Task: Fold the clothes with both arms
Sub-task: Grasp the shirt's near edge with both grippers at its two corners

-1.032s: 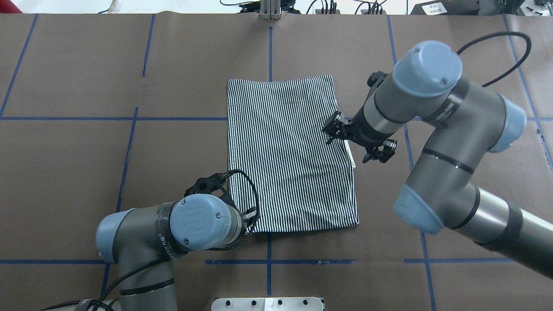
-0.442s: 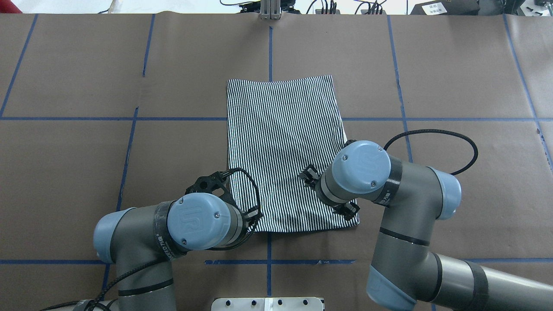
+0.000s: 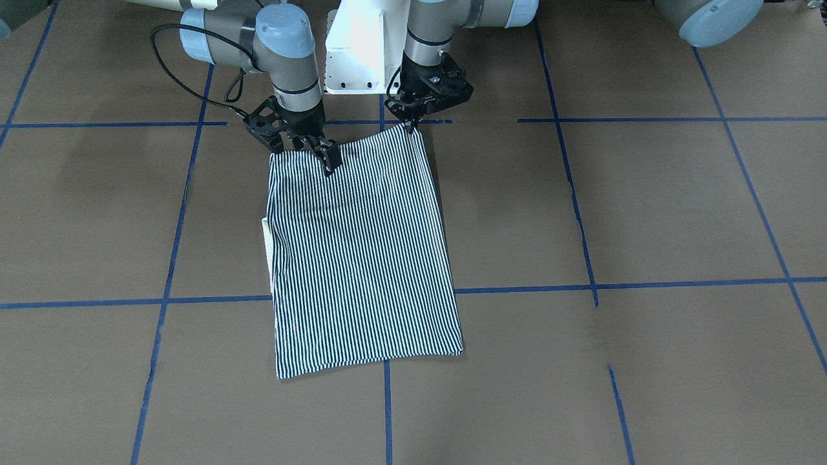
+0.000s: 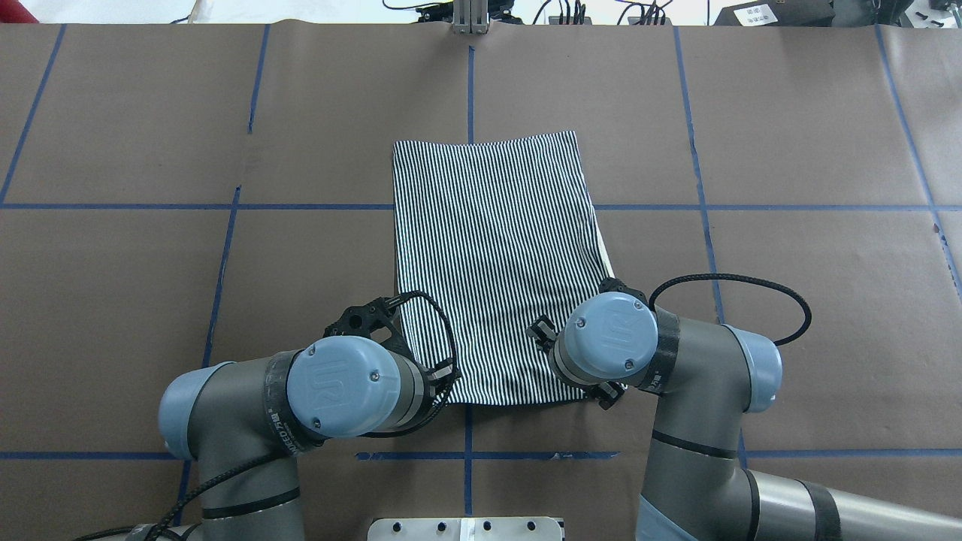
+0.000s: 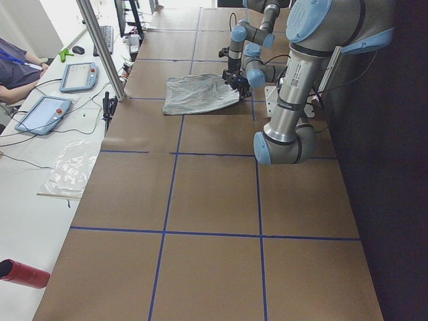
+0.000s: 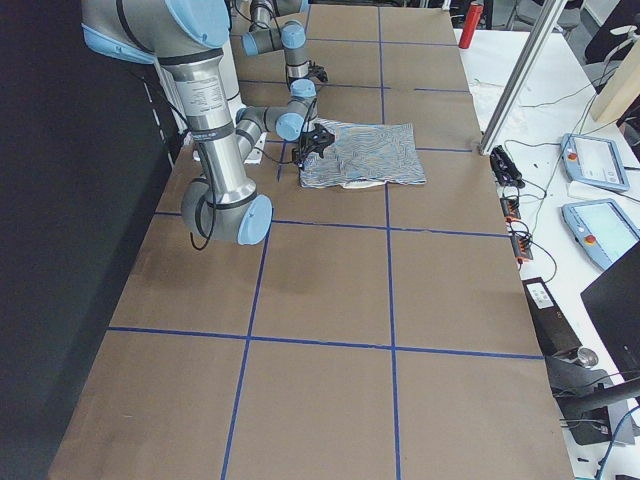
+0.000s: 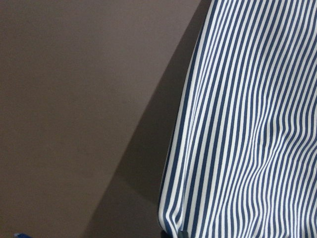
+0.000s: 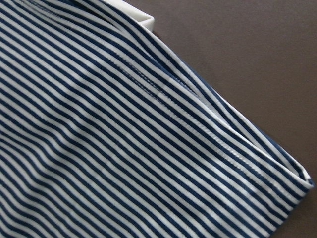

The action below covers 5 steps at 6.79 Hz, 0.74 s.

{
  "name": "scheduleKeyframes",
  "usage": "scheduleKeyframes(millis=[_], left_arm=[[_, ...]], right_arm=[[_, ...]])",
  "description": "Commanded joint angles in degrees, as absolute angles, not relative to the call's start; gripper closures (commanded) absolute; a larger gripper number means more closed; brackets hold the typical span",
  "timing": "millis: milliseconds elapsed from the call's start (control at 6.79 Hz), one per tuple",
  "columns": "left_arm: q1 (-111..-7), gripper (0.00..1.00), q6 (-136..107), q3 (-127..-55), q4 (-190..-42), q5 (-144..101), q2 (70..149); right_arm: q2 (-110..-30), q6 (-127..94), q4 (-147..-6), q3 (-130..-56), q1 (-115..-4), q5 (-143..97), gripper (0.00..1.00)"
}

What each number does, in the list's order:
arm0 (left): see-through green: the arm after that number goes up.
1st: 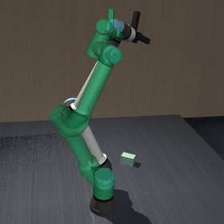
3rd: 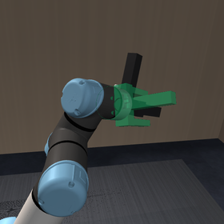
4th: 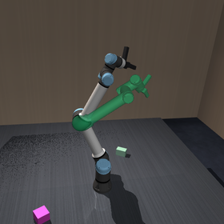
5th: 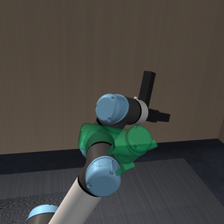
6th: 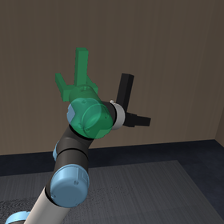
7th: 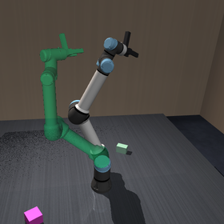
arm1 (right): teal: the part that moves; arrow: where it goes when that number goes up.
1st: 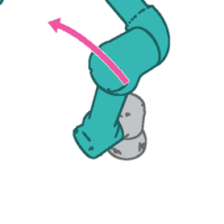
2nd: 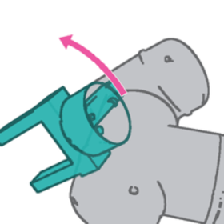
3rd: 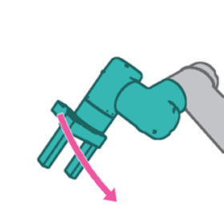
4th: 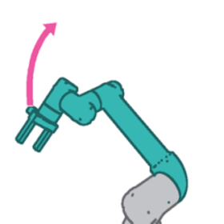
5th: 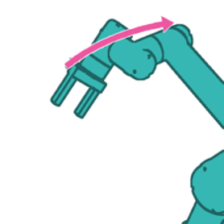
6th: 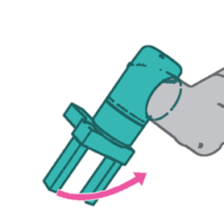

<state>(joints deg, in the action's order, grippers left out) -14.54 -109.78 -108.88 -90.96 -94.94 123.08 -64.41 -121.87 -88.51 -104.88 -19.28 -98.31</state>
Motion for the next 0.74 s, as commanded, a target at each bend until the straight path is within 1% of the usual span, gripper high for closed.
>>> scheduleKeyframes(millis=[0, 295, 442, 589], left_arm=[[-14.5, 1.0, -109.8, -109.6, -91.0, -94.9, 123.0], [-14.5, 1.0, -109.8, -109.6, -91.1, -94.9, 123.0], [-14.5, 1.0, -109.8, -109.6, -91.0, -94.9, 123.0], [-14.5, 1.0, -109.8, -109.6, -91.0, -94.9, 123.0]], right_arm=[[-64.9, -121.9, -88.7, -103.6, -19.2, -98.2, 0.0], [-64.8, -121.9, -88.9, -102.7, -19.2, -98.2, 0.0], [-64.7, -121.9, -88.9, -102.7, -19.1, -98.3, 0.06], [-64.6, -121.9, -88.9, -102.9, -19.1, -98.3, 0.39]])
